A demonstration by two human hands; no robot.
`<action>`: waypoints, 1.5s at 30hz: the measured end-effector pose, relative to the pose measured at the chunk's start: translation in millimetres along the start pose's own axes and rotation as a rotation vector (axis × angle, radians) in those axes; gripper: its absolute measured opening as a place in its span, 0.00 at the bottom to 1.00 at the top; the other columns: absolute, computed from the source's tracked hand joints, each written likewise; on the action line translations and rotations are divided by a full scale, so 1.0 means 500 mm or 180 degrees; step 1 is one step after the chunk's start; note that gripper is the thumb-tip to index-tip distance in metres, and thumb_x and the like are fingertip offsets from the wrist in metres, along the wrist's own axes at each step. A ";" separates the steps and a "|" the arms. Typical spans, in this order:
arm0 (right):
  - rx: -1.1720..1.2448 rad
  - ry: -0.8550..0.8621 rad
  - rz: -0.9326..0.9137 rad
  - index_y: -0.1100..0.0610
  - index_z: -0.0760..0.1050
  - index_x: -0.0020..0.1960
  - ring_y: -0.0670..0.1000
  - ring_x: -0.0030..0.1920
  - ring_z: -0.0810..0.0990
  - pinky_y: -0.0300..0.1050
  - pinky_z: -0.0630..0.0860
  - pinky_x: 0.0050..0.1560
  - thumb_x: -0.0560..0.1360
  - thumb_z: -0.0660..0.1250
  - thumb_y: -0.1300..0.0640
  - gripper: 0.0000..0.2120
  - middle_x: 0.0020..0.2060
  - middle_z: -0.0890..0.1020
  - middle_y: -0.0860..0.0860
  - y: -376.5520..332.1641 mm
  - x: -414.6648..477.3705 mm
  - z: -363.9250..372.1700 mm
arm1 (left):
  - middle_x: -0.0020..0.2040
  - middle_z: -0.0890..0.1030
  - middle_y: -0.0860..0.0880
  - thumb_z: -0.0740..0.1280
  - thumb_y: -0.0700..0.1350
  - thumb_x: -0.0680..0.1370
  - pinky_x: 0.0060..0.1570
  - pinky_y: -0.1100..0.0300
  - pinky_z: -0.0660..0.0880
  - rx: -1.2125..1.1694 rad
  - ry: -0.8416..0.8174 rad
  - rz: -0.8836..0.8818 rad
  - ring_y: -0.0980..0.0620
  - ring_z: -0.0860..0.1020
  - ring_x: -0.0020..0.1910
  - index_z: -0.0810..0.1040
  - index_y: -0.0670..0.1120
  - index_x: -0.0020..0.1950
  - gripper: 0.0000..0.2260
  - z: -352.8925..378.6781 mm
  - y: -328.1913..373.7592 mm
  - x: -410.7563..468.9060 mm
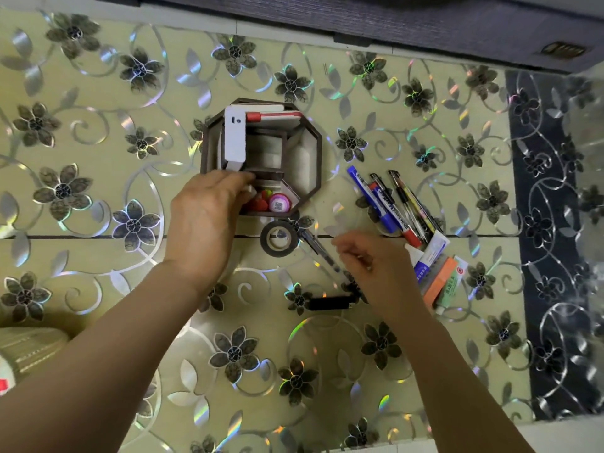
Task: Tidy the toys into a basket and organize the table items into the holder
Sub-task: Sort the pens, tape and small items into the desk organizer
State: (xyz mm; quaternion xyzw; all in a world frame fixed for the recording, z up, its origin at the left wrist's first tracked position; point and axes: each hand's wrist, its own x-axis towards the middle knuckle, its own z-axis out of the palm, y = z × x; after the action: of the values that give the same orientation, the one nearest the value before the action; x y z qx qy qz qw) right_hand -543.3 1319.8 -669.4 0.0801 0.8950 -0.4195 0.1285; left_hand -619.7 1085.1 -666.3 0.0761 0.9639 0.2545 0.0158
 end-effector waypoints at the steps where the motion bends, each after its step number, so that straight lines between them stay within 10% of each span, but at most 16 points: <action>1: -0.0120 -0.0146 -0.0015 0.53 0.81 0.51 0.43 0.42 0.80 0.35 0.76 0.44 0.73 0.68 0.68 0.12 0.41 0.82 0.45 0.009 -0.008 0.008 | 0.49 0.82 0.48 0.64 0.46 0.78 0.48 0.55 0.72 0.0034 0.0020 -0.0004 0.44 0.78 0.48 0.80 0.47 0.56 0.09 0.006 0.004 0.005; 10: -0.1494 -0.1126 -0.0390 0.56 0.79 0.48 0.55 0.52 0.76 0.50 0.77 0.44 0.66 0.70 0.63 0.11 0.49 0.79 0.53 0.059 -0.065 0.107 | 0.54 0.73 0.56 0.66 0.40 0.77 0.56 0.76 0.59 -0.0550 -0.0303 0.0328 0.55 0.69 0.53 0.77 0.49 0.57 0.10 0.058 0.047 -0.125; 15: -0.1793 -0.0801 -0.0553 0.55 0.78 0.41 0.55 0.47 0.80 0.44 0.77 0.29 0.59 0.74 0.64 0.12 0.42 0.80 0.51 0.069 -0.074 0.128 | 0.53 0.80 0.43 0.68 0.32 0.67 0.55 0.58 0.65 0.0637 -0.0686 0.0890 0.46 0.68 0.51 0.77 0.40 0.60 0.21 0.136 0.023 -0.125; 20: -0.0966 -0.0361 -0.0583 0.51 0.76 0.55 0.52 0.48 0.77 0.47 0.75 0.42 0.68 0.70 0.65 0.17 0.50 0.78 0.48 0.010 -0.061 0.094 | 0.41 0.81 0.46 0.72 0.33 0.64 0.50 0.60 0.66 0.0776 -0.0784 0.0837 0.45 0.75 0.42 0.78 0.43 0.53 0.19 0.135 0.014 -0.099; 28: 0.0654 0.1154 -0.0312 0.51 0.79 0.53 0.42 0.45 0.80 0.37 0.77 0.46 0.72 0.72 0.59 0.10 0.46 0.80 0.46 -0.160 0.042 0.049 | 0.53 0.76 0.49 0.67 0.38 0.70 0.55 0.71 0.60 -0.0144 -0.0700 0.0197 0.50 0.69 0.53 0.71 0.45 0.65 0.23 0.010 0.018 -0.164; 45: -0.0286 0.0877 -0.0328 0.59 0.73 0.53 0.57 0.43 0.78 0.56 0.76 0.44 0.70 0.69 0.65 0.13 0.45 0.78 0.55 -0.141 0.097 0.142 | 0.57 0.75 0.48 0.62 0.40 0.77 0.51 0.70 0.64 -0.0256 -0.0332 0.0446 0.51 0.73 0.55 0.64 0.49 0.73 0.24 -0.022 0.059 -0.014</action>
State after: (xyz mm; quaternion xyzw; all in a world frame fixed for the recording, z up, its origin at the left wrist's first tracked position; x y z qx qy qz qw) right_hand -595.9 1222.0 -676.0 0.0850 0.9250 -0.3702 -0.0137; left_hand -609.7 1104.0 -642.4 0.1557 0.9431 0.2893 0.0512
